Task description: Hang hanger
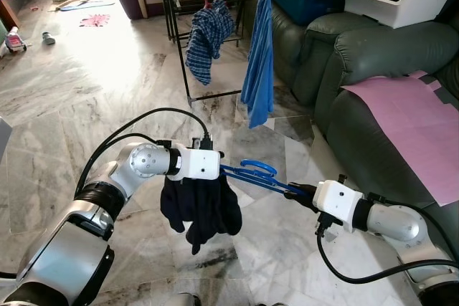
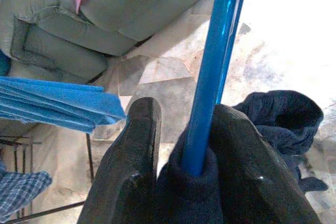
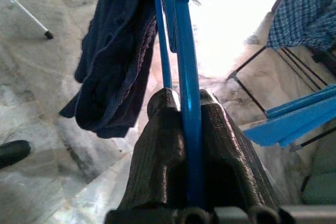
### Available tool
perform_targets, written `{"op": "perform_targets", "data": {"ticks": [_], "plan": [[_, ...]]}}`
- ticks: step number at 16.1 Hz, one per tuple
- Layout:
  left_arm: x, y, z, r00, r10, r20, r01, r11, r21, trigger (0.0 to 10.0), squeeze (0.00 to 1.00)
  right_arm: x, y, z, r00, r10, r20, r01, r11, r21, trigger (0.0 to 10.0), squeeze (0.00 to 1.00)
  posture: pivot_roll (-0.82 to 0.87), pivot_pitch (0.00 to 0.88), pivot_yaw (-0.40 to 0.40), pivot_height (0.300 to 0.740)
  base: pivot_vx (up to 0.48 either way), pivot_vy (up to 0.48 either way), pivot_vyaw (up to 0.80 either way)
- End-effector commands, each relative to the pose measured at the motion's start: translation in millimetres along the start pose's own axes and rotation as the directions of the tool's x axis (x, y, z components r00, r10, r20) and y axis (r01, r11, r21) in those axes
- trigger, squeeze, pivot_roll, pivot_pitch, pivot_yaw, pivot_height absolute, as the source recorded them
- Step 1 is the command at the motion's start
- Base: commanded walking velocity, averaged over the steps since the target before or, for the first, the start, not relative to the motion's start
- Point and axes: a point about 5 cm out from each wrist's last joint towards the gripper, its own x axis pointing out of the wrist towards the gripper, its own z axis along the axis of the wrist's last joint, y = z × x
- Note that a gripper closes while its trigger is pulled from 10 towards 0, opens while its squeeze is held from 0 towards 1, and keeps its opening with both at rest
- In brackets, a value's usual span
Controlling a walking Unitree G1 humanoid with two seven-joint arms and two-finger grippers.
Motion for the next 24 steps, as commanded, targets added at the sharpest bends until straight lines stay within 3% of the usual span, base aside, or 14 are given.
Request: {"op": "perform_targets", "data": {"ticks": [1, 17, 18, 19, 20, 24], "plan": [[-0.1, 5.8, 3, 1.0, 0.0, -0.001, 0.0, 0.999, 0.032, 0.0, 0.0, 3.5, -5.5, 7, 0.999, -0.022, 0.041, 0.023, 0.999, -0.025, 10.0, 0.0, 0.0, 0.077, 0.028, 0.74, 0.0, 0.0, 0.0], [2.0, 2.3, 3, 1.0, -0.017, -0.001, 0.017, 0.998, 0.052, 0.0, 0.0, 12.5, -9.7, 5, 0.998, -0.05, 0.046, 0.053, 0.996, -0.067, 10.0, 0.0, 0.01, 0.085, 0.022, 0.74, 0.0, 0.0, 0.0], [2.3, 2.2, 3, 1.0, -0.002, 0.006, 0.002, 0.999, 0.052, 1.4, 0.0, 12.8, -9.9, 5, 0.997, -0.053, 0.048, 0.056, 0.996, -0.068, 10.0, 0.0, 0.01, 0.085, 0.022, 0.74, 0.0, 0.0, 0.0], [3.2, 1.3, 5, 1.0, -0.005, 0.017, 0.004, 0.999, 0.049, 10.0, 0.0, 13.5, -10.2, 6, 0.997, -0.059, 0.052, 0.062, 0.996, -0.069, 10.0, 0.0, 0.01, 0.087, 0.023, 0.74, 0.0, 0.0, 0.0], [3.5, 4.1, 8, 0.999, 0.02, 0.049, -0.022, 0.999, 0.043, 10.0, 1.0, 14.7, -10.3, 6, 0.996, -0.068, 0.058, 0.072, 0.995, -0.071, 10.0, 0.0, 0.01, 0.087, 0.023, 0.74, 0.0, 0.0, 0.0], [2.6, 16.4, 19, 0.989, 0.098, 0.113, -0.106, 0.992, 0.063, 10.0, 1.0, 21.1, -11.1, 8, 0.988, -0.13, 0.078, 0.135, 0.989, -0.054, 10.0, 0.0, 0.02, 0.085, 0.02, 0.74, 0.0, 0.0, 0.0]]}}
